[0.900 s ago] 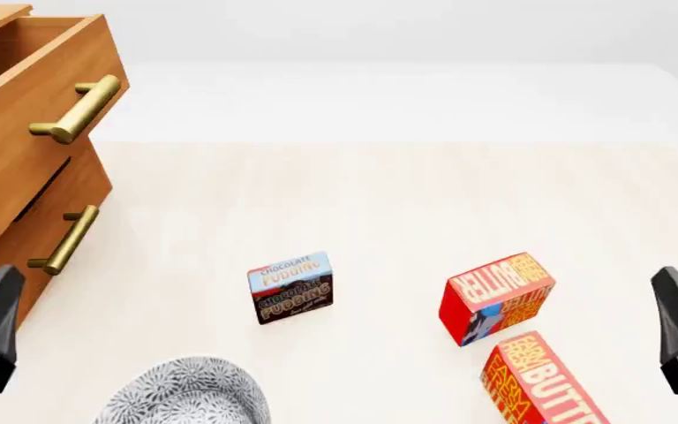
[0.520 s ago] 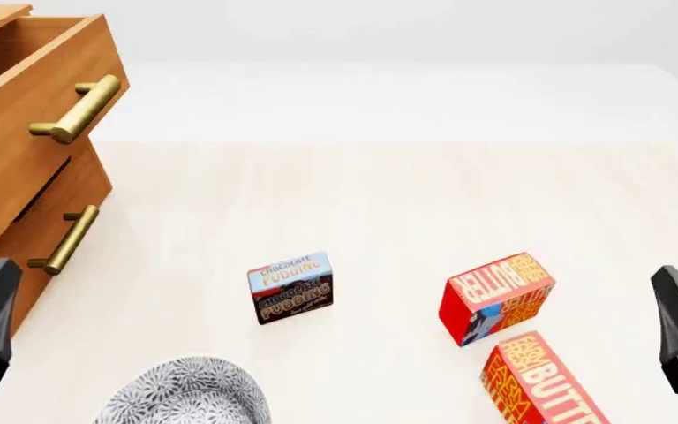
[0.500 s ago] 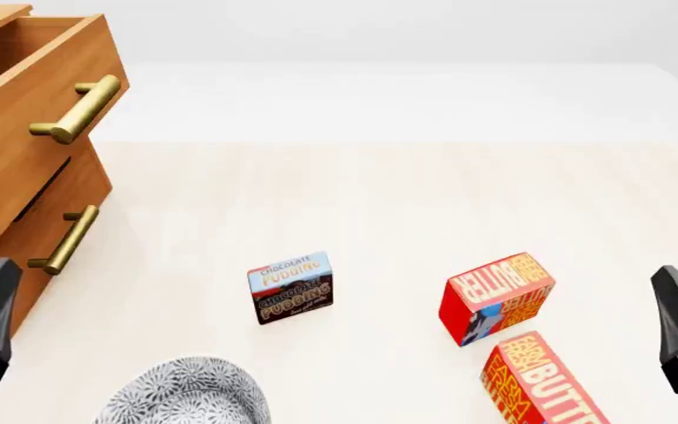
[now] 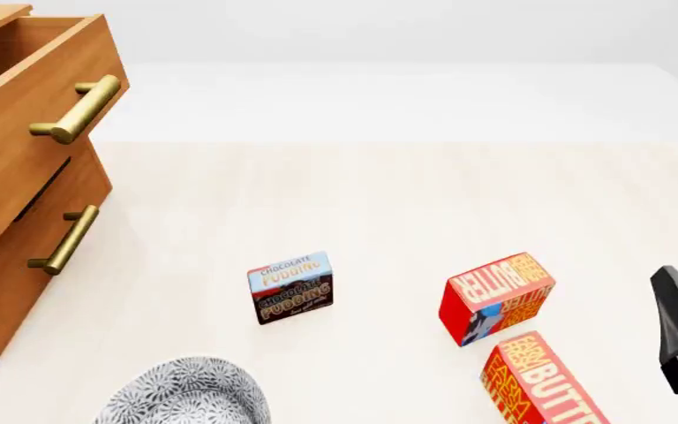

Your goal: Put the chocolate pudding in the top drawer of the cabinet and close it.

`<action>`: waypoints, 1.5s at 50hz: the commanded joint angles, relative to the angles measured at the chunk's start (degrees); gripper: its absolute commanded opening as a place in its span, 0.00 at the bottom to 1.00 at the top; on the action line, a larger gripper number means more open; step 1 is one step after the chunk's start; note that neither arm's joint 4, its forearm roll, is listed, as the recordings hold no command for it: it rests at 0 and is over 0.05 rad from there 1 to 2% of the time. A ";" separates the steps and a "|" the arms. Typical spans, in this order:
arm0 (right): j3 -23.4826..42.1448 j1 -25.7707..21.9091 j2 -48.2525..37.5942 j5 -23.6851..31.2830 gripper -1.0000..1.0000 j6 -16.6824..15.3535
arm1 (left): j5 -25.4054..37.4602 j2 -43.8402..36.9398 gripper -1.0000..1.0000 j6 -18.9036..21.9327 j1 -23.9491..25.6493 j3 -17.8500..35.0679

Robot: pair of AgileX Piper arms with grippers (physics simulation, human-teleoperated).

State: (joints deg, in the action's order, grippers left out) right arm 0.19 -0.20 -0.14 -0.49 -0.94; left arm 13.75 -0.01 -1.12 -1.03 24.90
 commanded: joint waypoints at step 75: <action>-0.01 0.00 0.05 0.04 1.00 -0.02 | 25.78 -16.65 1.00 8.05 1.65 39.41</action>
State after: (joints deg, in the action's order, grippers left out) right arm 0.18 -0.21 -0.09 -0.47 -0.97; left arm 37.24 -13.51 4.01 0.87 61.99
